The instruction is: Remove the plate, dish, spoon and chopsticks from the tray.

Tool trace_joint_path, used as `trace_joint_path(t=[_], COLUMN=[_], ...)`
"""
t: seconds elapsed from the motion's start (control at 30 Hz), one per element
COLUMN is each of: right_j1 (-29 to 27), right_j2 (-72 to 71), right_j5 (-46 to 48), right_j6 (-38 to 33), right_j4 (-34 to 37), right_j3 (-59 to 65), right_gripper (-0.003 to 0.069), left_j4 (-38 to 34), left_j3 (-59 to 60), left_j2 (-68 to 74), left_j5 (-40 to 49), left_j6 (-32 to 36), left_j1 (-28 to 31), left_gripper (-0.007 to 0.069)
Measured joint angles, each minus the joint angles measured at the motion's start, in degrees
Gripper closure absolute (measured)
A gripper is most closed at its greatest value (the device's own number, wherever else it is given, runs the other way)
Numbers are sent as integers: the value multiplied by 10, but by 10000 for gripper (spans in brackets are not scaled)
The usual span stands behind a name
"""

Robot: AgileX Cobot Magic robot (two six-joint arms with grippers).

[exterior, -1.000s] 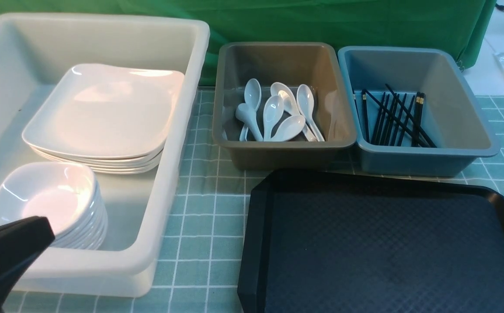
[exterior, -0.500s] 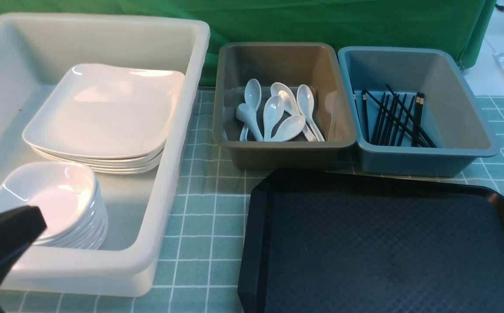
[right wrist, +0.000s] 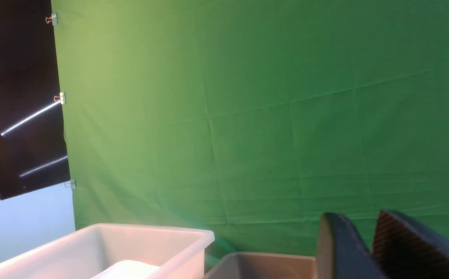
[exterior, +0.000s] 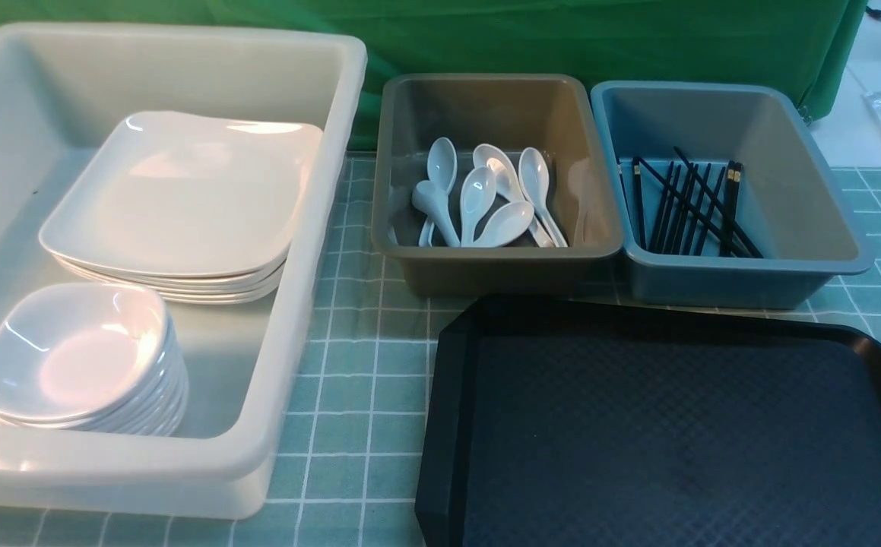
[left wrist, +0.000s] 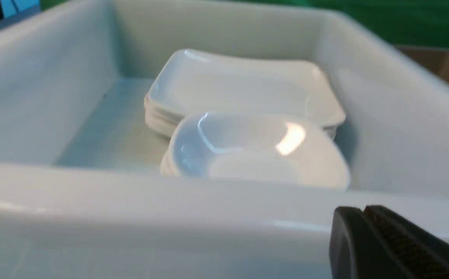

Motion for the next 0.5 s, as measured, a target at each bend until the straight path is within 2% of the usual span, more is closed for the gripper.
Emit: trace_joint_path(t=[0.13, 0.5], right_j1=[0, 0], right_j2=[0, 0], right_j5=[0, 0], right_j6=[1, 1], right_j4=[0, 0], right_j3=[0, 0], right_gripper=[470, 452], left_j4=[8, 11], left_j3=[8, 8], left_j2=[-4, -4], left_j5=[28, 16], left_j6=[0, 0], left_j1=[8, 9], left_gripper=[613, 613])
